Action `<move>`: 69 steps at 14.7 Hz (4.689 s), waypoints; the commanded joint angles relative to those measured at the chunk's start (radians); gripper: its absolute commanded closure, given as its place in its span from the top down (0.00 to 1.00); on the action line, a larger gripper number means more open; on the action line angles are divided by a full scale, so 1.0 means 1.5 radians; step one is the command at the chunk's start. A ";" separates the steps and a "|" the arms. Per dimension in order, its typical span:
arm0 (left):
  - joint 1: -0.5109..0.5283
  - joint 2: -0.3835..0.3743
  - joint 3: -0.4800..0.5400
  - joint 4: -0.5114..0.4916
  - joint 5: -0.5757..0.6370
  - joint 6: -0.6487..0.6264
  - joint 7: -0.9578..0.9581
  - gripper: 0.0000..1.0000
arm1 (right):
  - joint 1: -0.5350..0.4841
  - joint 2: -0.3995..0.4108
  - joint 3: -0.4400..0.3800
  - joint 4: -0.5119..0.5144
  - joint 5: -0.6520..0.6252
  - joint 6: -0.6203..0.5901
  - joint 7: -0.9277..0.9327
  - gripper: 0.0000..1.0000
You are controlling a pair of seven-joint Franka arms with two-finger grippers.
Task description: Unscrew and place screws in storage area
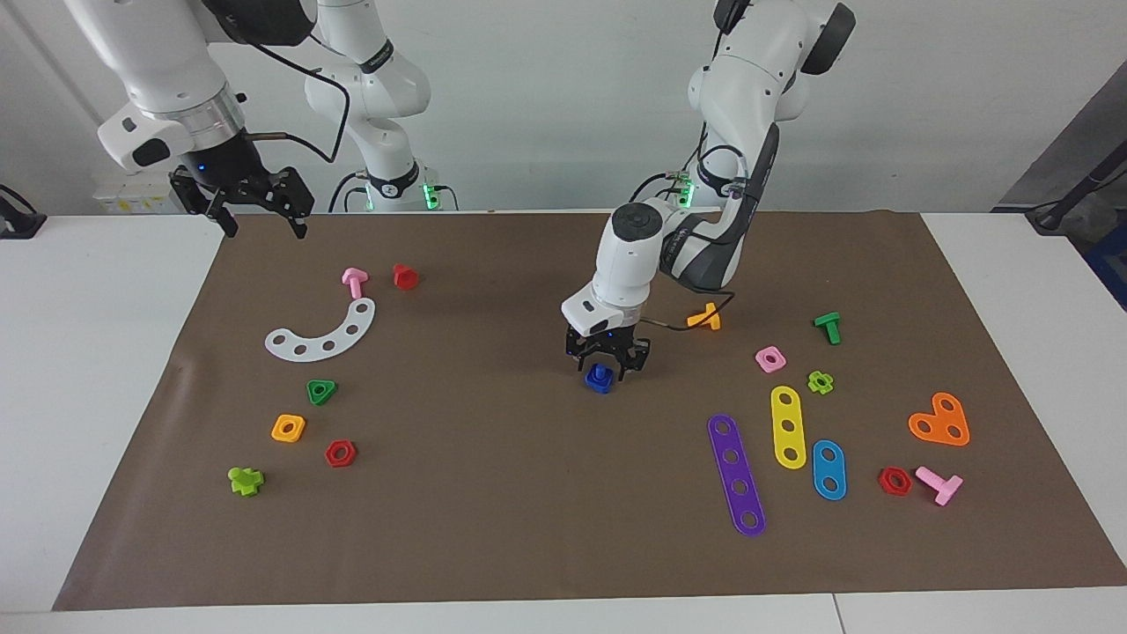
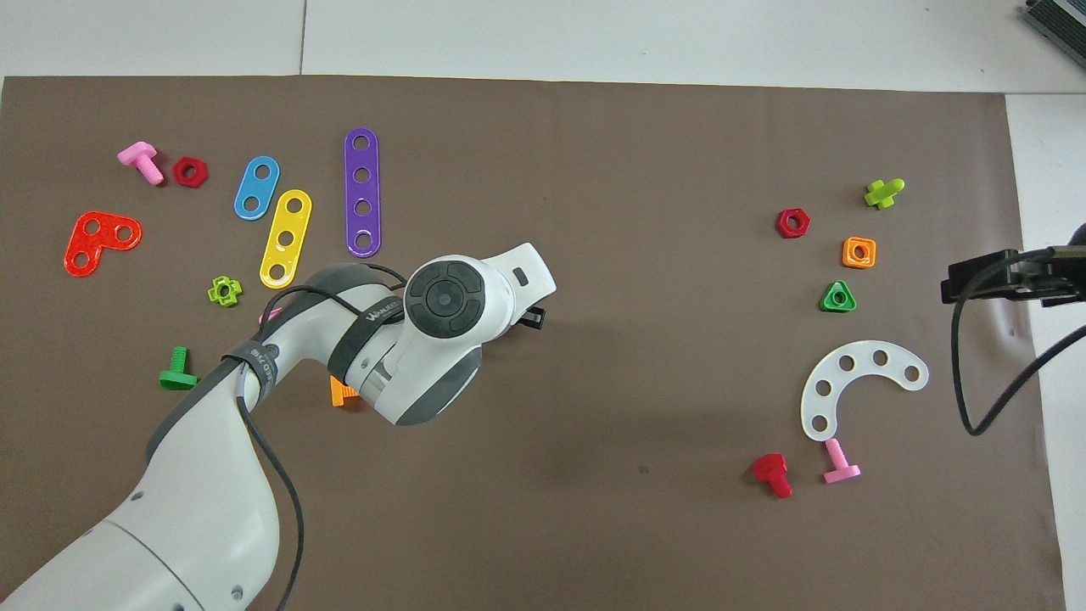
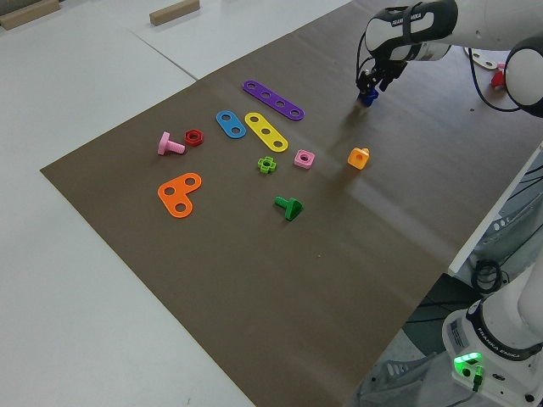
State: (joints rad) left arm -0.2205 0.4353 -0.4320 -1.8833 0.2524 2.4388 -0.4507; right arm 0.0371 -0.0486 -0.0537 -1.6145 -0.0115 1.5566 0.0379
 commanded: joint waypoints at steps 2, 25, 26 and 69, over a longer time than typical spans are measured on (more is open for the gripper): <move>-0.007 0.007 0.005 0.006 0.020 0.010 -0.031 0.50 | -0.001 -0.014 0.001 -0.013 0.006 -0.006 0.009 1.00; 0.047 -0.099 -0.012 0.030 0.010 -0.172 0.013 0.29 | 0.000 -0.010 0.002 -0.014 0.005 0.039 0.012 1.00; 0.058 -0.108 -0.012 0.027 0.010 -0.173 0.029 0.29 | 0.001 -0.009 0.002 -0.014 0.005 0.042 0.014 1.00; 0.127 -0.313 0.259 0.102 -0.160 -0.450 0.451 1.00 | 0.423 0.435 0.013 0.050 0.001 0.490 0.498 0.42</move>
State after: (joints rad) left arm -0.0282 -0.0383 -0.0726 -1.8128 0.0549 1.8512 0.1535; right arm 0.6752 0.6203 -0.0372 -1.5158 -0.0141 2.2603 0.8081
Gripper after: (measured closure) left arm 0.000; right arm 0.551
